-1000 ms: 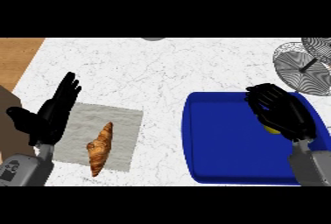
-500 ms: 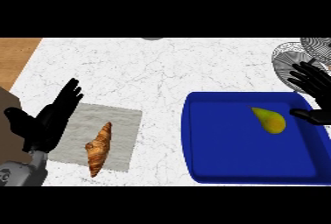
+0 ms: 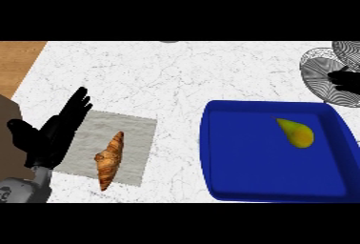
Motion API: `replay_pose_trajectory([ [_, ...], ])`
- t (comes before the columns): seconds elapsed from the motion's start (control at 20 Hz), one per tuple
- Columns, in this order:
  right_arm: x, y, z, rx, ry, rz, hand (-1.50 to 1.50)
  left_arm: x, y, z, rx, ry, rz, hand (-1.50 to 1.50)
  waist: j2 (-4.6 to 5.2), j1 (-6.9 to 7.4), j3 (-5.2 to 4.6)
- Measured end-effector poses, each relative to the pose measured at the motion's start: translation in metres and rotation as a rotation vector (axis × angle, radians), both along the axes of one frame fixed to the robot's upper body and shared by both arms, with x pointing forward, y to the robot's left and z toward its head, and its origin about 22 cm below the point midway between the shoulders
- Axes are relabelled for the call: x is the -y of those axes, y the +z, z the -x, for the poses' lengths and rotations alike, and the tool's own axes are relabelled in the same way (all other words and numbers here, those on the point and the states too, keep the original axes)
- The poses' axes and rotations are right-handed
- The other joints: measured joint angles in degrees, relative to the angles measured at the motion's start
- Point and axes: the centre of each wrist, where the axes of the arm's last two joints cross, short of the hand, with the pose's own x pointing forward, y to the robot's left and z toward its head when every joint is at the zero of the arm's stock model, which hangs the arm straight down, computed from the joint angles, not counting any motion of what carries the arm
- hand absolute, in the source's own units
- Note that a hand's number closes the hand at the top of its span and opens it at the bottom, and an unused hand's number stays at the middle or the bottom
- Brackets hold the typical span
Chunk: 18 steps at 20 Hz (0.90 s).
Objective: Pick the pear from the tray and place it in the tiered basket
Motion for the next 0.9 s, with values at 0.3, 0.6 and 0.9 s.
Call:
replay_pose_trajectory([
  [0.3, -0.013, 0.009, -0.022, -0.077, 0.142, 0.106, -1.5, -0.002, 0.002, -0.003, -0.005, 0.014, 0.001, 0.0, -0.12, -0.7, -0.1],
  [0.6, -0.036, -0.017, -0.038, -0.102, 0.117, 0.154, -1.5, -0.006, 0.002, 0.001, -0.006, 0.026, 0.002, 0.0, -0.36, -1.43, -0.05],
  [0.9, -0.052, -0.054, -0.038, -0.142, 0.099, 0.217, -1.5, -0.009, -0.003, 0.006, -0.005, 0.027, -0.001, 0.0, -0.55, -1.63, 0.28],
])
